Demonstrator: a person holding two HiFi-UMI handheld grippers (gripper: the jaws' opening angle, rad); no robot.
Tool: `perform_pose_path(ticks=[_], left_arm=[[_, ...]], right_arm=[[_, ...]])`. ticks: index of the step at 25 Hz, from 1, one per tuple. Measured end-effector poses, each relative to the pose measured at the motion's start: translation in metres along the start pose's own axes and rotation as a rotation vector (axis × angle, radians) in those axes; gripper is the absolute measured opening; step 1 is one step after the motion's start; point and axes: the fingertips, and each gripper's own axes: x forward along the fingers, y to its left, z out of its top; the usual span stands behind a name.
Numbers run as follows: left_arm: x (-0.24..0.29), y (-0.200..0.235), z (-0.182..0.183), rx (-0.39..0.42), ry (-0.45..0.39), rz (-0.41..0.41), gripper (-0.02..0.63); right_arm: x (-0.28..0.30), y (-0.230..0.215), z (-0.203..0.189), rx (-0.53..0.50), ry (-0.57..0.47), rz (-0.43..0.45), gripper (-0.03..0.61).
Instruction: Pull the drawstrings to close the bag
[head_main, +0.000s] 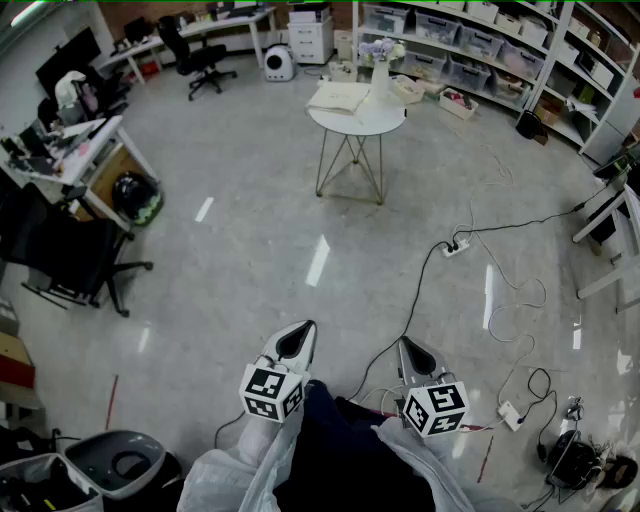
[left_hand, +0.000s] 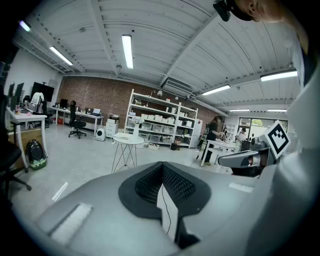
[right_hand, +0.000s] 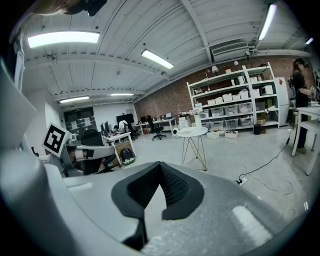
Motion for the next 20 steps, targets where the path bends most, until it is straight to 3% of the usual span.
perform_pose_path(ticks=[11,16,20], left_arm=[[-0.017,0.001,0.004,-0.006,-0.034,0.021,0.020],[-0.024,-0.007,-0.002,0.010,-0.027,0.012,0.020],[-0.027,-0.008,-0.003,-0.006,-0.049,0.000,0.052]], right_arm=[[-0.016,-0.006,0.020,-0.005,-0.132,-0.033,0.002],[-0.021,-0.006,0.018,-0.007,-0.127,-0.047,0.007],[-0.024,-0.002,0.020,0.015,-0.156,-0.033,0.174]])
